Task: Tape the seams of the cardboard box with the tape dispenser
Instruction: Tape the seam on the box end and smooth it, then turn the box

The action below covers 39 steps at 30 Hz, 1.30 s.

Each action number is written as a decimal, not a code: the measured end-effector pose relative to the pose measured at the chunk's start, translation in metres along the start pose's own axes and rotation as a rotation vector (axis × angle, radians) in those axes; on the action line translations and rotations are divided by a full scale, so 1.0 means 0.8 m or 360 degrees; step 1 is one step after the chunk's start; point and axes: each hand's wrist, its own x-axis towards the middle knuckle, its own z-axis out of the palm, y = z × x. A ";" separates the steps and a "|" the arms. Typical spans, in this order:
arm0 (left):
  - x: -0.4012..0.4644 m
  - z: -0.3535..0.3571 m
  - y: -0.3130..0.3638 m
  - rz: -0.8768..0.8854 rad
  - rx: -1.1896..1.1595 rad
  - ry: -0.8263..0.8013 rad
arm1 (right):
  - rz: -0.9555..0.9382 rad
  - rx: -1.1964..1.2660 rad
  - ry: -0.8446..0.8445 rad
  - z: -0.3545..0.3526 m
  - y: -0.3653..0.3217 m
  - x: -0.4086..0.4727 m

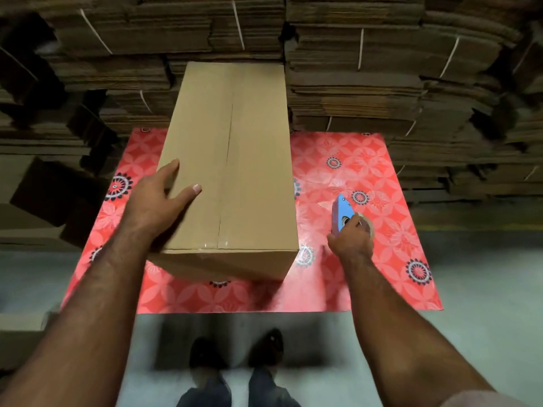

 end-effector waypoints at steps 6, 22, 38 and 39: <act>-0.006 0.000 -0.003 -0.0031 -0.0022 0.0040 | -0.0070 0.0458 -0.0047 0.003 0.003 0.038; -0.104 -0.085 0.111 0.0101 -0.1361 -0.0642 | -0.0745 0.1014 0.0591 -0.272 -0.098 -0.267; -0.185 -0.131 0.101 -0.0201 -0.1793 -0.0789 | -0.1495 0.0561 0.0484 -0.212 -0.110 -0.369; -0.185 -0.129 0.103 -0.0200 -0.1776 -0.0822 | -0.1508 0.0552 0.0481 -0.216 -0.108 -0.365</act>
